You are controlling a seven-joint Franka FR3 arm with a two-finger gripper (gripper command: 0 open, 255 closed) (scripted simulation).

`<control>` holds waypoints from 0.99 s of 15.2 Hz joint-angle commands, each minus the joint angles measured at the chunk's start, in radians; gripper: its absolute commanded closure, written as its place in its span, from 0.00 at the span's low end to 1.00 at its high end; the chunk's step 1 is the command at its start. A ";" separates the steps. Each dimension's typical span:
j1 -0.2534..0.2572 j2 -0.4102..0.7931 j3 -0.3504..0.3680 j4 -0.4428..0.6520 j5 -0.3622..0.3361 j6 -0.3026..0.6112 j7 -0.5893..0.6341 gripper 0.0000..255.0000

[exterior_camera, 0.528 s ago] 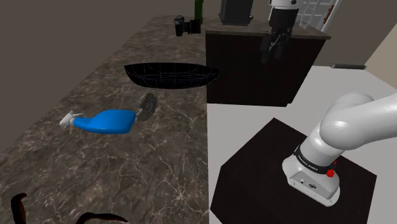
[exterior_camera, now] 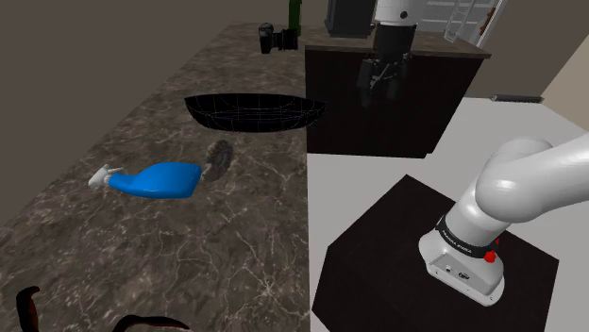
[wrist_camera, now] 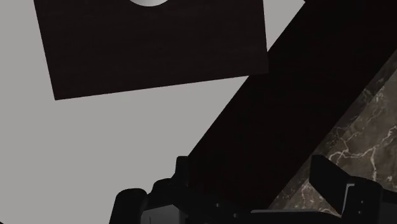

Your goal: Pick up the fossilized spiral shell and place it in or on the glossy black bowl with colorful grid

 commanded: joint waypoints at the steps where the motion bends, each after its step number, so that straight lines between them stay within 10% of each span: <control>1: 0.006 0.026 0.045 0.013 0.035 0.016 0.073 0.00; 15: 0.005 0.393 0.350 0.248 0.128 0.200 0.565 0.00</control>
